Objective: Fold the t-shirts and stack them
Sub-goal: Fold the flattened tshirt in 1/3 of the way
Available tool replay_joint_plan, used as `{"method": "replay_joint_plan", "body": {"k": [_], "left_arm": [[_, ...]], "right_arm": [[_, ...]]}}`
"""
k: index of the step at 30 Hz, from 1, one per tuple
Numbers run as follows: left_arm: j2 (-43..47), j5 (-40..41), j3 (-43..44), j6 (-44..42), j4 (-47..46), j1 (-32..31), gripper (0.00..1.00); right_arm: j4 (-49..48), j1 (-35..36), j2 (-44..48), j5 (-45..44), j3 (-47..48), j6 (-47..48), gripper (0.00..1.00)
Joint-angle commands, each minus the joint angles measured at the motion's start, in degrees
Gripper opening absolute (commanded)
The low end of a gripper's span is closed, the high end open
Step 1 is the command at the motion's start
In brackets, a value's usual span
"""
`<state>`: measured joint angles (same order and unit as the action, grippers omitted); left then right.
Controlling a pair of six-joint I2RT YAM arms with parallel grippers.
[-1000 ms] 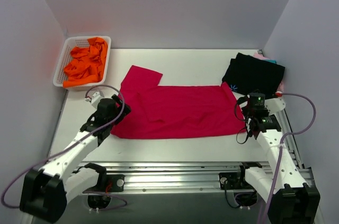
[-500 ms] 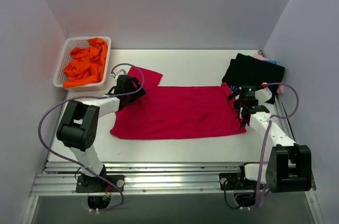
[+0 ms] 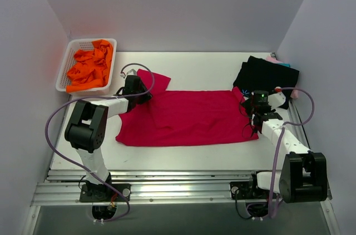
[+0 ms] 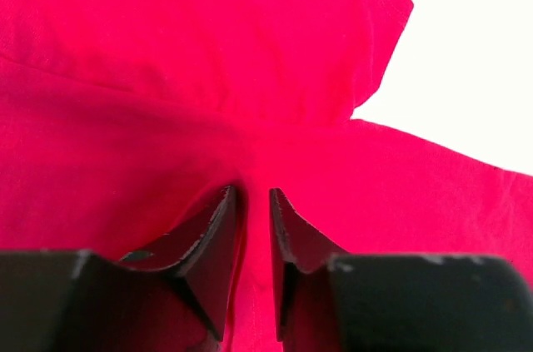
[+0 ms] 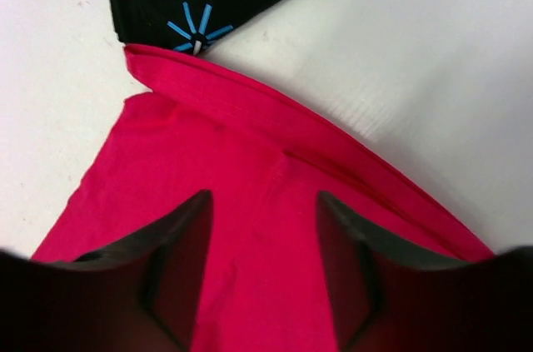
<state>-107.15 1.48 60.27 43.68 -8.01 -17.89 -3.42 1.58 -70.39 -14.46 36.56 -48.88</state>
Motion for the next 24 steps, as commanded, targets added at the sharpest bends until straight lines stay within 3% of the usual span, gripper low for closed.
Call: {"method": "replay_joint_plan", "body": {"k": [1,2,3,7,19,24], "left_arm": [[-0.1,-1.2,2.3,-1.3,-2.5,0.2,0.3],[0.0,-1.2,2.2,-1.4,-2.5,0.2,0.29],[0.1,-1.3,2.1,-1.4,-2.5,0.2,0.28],[-0.2,-1.5,2.1,-1.7,-2.7,0.2,0.2],[-0.3,-3.1,1.9,-2.0,-2.4,0.2,0.13],[1.1,0.2,2.6,-3.6,1.8,0.9,0.02]], "right_arm": [[-6.0,0.2,1.5,2.2,-4.3,-0.5,0.44],[-7.4,0.2,1.2,3.1,-5.2,-0.9,0.39],[-8.1,0.2,0.8,4.1,-5.9,-1.0,0.26],[-10.2,0.2,-4.9,6.4,-5.4,-1.7,0.03],[-12.7,0.6,-12.6,4.3,-2.8,-2.6,0.0],[-13.3,0.5,-16.3,3.6,-2.5,-3.1,0.0]]}}
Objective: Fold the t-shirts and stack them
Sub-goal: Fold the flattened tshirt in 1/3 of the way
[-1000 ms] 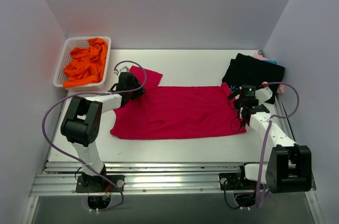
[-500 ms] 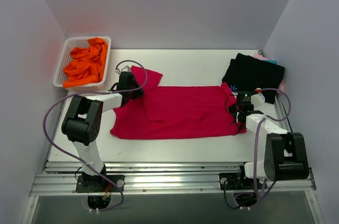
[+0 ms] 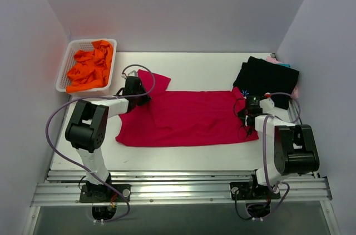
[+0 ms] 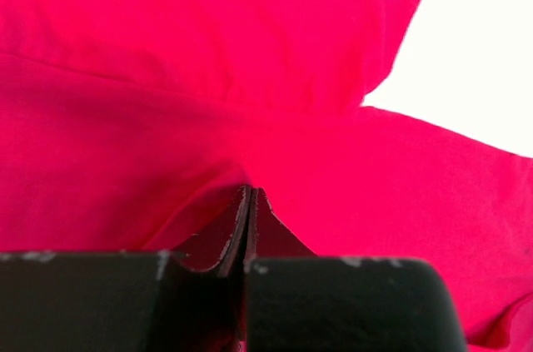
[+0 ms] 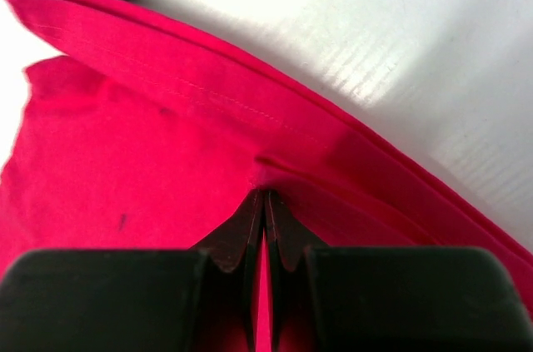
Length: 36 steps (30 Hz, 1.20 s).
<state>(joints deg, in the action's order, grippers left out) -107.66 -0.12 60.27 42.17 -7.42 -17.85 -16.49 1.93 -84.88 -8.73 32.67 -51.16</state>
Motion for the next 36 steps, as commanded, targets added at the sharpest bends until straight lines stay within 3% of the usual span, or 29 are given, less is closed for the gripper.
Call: {"method": "replay_joint_plan", "body": {"k": [1,13,29,34,36], "left_arm": [[2.0,2.3,2.5,-2.3,1.7,1.1,0.02],[7.0,10.0,4.8,-5.3,11.7,3.0,0.02],[2.9,12.3,15.7,-8.0,19.7,3.3,0.04],[1.7,8.1,13.7,-7.5,18.9,2.7,0.6],[1.8,6.5,12.2,-7.2,17.3,2.6,0.66]], "right_arm": [[-0.2,0.2,-1.9,-2.3,1.3,-0.8,0.0],[1.4,-0.6,0.0,-5.2,-0.1,-0.7,0.0],[1.7,-1.7,0.6,-3.9,-1.2,-0.5,0.0],[1.6,-3.3,0.2,-3.5,-1.1,-0.6,0.0],[1.5,-3.3,0.2,-3.4,-1.1,-0.5,0.0]]}}
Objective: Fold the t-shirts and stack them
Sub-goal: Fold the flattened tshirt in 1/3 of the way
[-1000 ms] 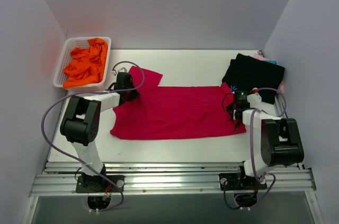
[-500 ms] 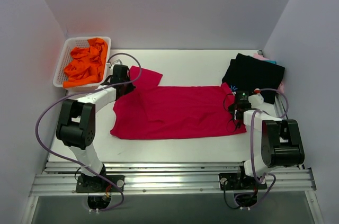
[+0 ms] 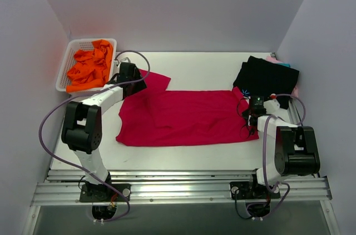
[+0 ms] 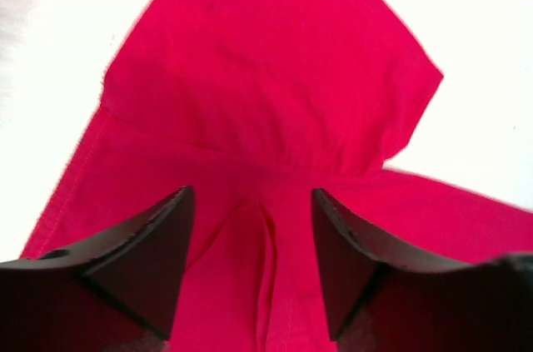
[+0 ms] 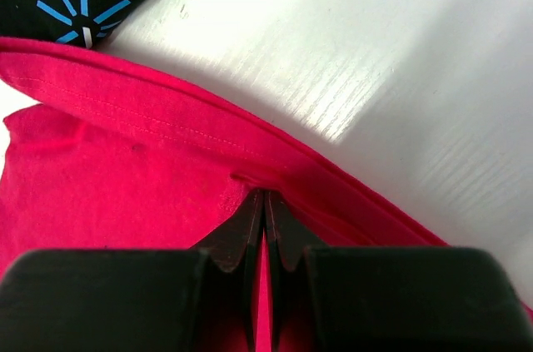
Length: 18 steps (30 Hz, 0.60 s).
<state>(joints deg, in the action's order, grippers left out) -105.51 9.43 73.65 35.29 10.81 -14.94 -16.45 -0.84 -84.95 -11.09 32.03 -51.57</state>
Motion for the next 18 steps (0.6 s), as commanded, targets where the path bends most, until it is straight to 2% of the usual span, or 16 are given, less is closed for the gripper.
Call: {"method": "replay_joint_plan", "body": {"k": [1,8,18], "left_arm": [[-0.5,-5.2,-1.4,-0.1,-1.4,-0.4,0.68],[-2.8,-12.3,-1.6,0.6,-3.9,-2.0,0.68],[-6.7,-12.2,1.1,-0.2,-1.5,-3.3,0.66]], "right_arm": [[1.3,-0.6,0.3,-1.0,-0.7,-0.2,0.0],[1.2,-0.7,0.0,-0.9,-0.5,-0.2,0.0],[1.3,-0.7,-0.3,-0.7,-0.3,0.0,0.0]]}}
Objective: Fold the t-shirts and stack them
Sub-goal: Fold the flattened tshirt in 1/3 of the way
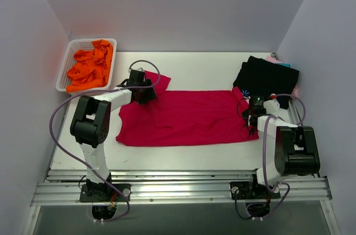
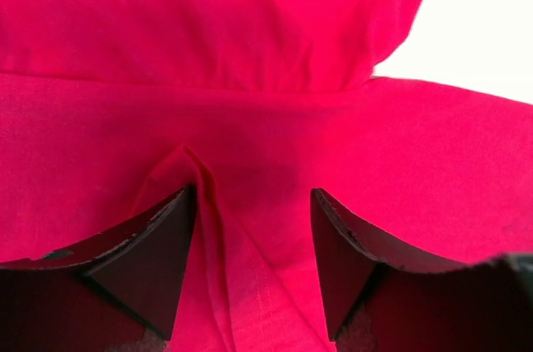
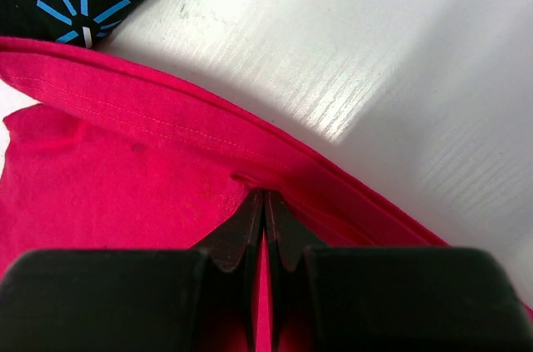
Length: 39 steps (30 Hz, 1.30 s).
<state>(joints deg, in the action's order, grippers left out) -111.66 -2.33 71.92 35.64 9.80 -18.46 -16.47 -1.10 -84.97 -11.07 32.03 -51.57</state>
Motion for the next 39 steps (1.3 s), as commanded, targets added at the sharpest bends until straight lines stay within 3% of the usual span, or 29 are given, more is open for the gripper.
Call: {"method": "replay_joint_plan", "body": {"k": [1,4,6,8,12,16,20,25,39], "left_arm": [[-0.8,0.0,3.0,-0.7,-0.2,0.3,0.64],[-1.8,0.6,3.8,-1.1,0.9,0.2,0.54],[-2.2,0.7,3.9,-1.4,0.8,0.2,0.42],[-2.3,1.0,4.0,-1.5,1.0,0.2,0.22],[-2.5,1.4,4.5,-2.1,1.5,0.1,0.03],[-2.0,1.8,4.8,-3.0,3.1,0.3,0.02],[1.9,9.1,5.3,-4.5,7.2,0.7,0.02],[5.5,12.3,4.6,-5.0,9.8,3.8,0.02],[0.7,13.3,8.5,-5.1,12.2,6.9,0.02]], "right_arm": [[1.3,-0.4,-0.3,-0.7,-0.4,-0.1,0.0],[1.3,-0.5,-0.5,-0.6,-0.3,0.0,0.0],[1.3,-0.5,-0.6,-0.4,-0.2,0.0,0.0],[1.3,-0.6,-0.7,-0.4,-0.2,0.0,0.0],[1.3,-0.8,-0.8,-0.1,-0.2,0.0,0.0],[1.0,-0.9,-1.0,0.1,-0.3,0.1,0.0],[1.2,-1.2,-1.5,0.3,-0.2,0.0,0.0],[2.1,-1.6,-1.8,0.2,-0.2,-0.8,0.0],[3.9,-5.9,-4.0,1.7,-1.5,-3.3,0.0]]}}
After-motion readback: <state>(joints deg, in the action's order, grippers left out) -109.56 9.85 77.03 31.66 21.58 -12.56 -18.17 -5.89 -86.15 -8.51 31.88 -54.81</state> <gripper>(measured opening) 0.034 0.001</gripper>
